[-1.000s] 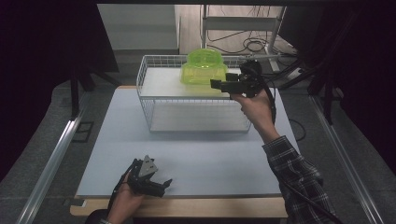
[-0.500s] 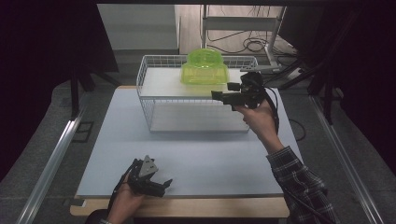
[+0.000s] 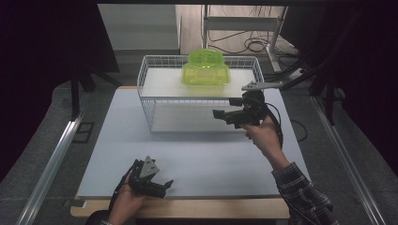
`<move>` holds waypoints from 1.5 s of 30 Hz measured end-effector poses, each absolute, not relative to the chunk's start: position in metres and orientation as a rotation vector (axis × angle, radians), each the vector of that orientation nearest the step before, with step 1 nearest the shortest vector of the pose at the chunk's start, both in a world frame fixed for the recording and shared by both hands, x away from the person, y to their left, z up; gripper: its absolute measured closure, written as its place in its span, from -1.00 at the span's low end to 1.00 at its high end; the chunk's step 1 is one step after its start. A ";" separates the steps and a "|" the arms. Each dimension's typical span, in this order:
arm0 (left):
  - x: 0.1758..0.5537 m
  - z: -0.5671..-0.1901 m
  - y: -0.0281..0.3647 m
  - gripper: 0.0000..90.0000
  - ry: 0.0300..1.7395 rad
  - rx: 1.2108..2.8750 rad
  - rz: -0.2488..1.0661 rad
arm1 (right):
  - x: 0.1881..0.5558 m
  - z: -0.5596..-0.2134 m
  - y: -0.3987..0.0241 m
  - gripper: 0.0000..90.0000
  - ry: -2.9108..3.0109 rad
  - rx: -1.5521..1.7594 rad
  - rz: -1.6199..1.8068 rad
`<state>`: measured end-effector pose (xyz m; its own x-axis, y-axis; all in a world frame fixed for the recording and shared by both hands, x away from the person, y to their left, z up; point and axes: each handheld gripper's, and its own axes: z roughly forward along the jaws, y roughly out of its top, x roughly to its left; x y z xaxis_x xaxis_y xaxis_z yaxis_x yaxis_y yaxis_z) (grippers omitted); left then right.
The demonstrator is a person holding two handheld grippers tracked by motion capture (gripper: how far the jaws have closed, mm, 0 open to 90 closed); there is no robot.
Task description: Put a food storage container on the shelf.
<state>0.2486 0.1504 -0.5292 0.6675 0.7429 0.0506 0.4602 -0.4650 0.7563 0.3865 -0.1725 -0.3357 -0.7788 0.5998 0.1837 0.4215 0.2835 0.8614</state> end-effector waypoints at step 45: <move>0.248 -0.529 0.152 -0.95 0.904 2.118 0.499 | 0.345 -0.439 -0.207 -0.94 2.448 0.980 1.355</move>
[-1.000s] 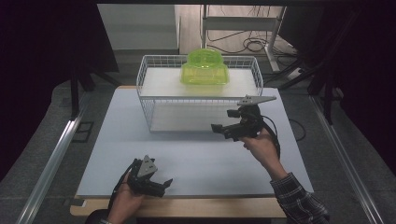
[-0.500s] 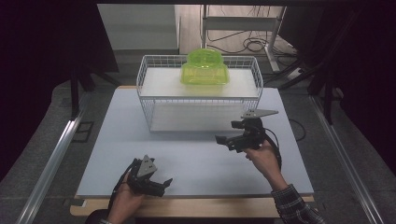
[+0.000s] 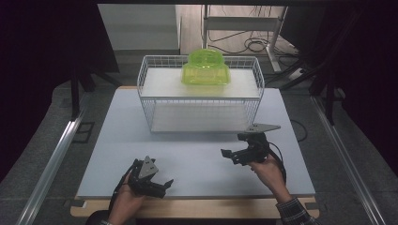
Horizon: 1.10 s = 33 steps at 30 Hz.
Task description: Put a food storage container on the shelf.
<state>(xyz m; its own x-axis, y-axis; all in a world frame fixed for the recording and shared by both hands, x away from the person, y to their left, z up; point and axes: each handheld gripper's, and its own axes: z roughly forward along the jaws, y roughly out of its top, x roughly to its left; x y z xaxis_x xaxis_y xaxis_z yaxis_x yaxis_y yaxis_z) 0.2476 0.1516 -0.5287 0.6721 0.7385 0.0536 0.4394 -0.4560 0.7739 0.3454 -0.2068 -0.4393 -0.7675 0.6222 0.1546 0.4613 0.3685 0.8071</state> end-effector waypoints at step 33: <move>0.248 -0.530 0.149 -0.95 0.914 2.157 0.498 | 0.317 -0.497 -0.249 -0.94 2.441 1.059 1.127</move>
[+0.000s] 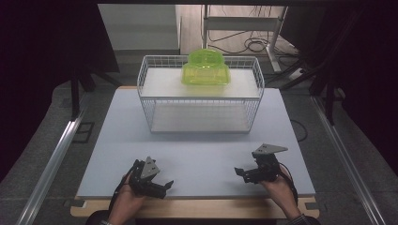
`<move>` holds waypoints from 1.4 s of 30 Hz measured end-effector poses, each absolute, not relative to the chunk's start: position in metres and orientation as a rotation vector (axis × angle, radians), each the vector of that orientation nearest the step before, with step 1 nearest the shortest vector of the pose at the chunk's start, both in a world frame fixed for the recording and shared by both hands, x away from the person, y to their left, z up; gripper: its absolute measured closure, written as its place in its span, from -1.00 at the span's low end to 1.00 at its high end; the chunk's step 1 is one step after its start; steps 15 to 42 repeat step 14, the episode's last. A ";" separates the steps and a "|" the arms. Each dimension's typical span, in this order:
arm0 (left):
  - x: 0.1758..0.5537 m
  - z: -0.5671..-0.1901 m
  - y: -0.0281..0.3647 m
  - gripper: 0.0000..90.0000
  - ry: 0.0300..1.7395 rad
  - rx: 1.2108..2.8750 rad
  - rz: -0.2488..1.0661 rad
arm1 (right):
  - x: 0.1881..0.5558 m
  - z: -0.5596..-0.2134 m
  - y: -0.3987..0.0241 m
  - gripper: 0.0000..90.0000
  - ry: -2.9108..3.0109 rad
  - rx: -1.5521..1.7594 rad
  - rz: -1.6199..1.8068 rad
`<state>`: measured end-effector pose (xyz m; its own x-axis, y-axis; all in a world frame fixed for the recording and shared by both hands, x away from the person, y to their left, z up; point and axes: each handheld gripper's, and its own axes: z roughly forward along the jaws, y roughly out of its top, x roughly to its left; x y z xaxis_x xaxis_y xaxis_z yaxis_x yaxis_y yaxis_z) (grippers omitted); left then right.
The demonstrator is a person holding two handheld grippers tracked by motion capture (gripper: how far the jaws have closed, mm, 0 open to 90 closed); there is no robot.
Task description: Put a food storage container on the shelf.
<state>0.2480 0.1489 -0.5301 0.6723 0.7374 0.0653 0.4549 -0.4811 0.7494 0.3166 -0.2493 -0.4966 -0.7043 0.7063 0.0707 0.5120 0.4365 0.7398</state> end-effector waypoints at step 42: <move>0.248 -0.530 0.148 -0.95 0.917 2.160 0.490 | 0.311 -0.512 -0.247 -0.96 2.490 1.071 1.047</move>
